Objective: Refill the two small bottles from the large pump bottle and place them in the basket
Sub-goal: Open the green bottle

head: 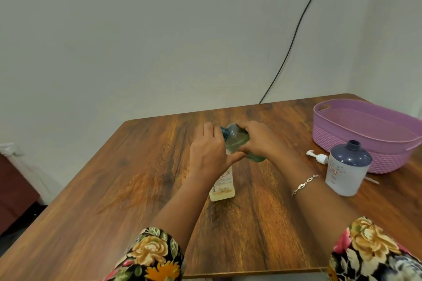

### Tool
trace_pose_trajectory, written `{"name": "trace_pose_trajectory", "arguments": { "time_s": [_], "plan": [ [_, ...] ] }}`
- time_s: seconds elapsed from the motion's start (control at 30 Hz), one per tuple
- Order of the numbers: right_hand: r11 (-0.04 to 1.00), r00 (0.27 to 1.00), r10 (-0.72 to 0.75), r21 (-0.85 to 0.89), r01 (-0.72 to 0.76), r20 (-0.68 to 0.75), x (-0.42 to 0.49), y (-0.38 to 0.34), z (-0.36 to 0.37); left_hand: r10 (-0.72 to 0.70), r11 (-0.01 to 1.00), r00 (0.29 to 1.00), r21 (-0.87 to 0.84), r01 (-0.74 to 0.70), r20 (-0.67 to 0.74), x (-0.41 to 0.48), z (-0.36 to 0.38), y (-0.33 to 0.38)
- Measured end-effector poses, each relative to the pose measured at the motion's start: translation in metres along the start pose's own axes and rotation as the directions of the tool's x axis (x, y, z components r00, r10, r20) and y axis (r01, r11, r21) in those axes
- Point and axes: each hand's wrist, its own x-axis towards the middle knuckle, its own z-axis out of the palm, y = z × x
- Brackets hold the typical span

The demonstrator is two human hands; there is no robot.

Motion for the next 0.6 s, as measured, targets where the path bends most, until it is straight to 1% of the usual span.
{"name": "trace_pose_trajectory", "arguments": {
  "time_s": [0.07,0.17,0.2,0.3,0.43,0.5,0.6],
  "plan": [
    [1.0,1.0,0.007,0.003,-0.007,0.006,0.0,-0.001,-0.002,0.001,1.0,1.0,-0.007,-0.001,0.01,0.002,-0.002,-0.001],
    [0.999,1.0,0.008,0.036,-0.009,0.01,-0.001,-0.001,-0.005,0.106,0.992,0.994,0.069,-0.104,-0.038,0.011,-0.009,-0.005],
    [0.999,1.0,0.006,0.038,-0.006,0.008,-0.002,-0.001,-0.006,0.121,0.989,0.991,0.086,-0.117,-0.052,0.012,-0.01,-0.006],
    [0.999,1.0,0.022,0.037,-0.023,0.01,-0.003,-0.001,-0.005,0.075,0.996,0.996,0.051,-0.073,-0.05,0.005,-0.007,-0.005],
    [0.998,0.999,0.046,0.034,-0.047,0.018,-0.003,0.0,0.002,0.037,0.999,0.999,0.039,-0.036,-0.005,0.001,-0.003,-0.003],
    [0.998,0.999,0.049,0.027,-0.05,0.022,-0.003,-0.001,0.001,0.033,0.999,0.999,0.033,-0.033,0.014,0.001,-0.005,-0.002],
    [0.999,0.999,0.035,0.033,-0.036,0.017,-0.004,-0.002,-0.003,0.072,0.997,0.994,0.012,-0.073,0.08,0.006,-0.008,-0.006]
  ]
}}
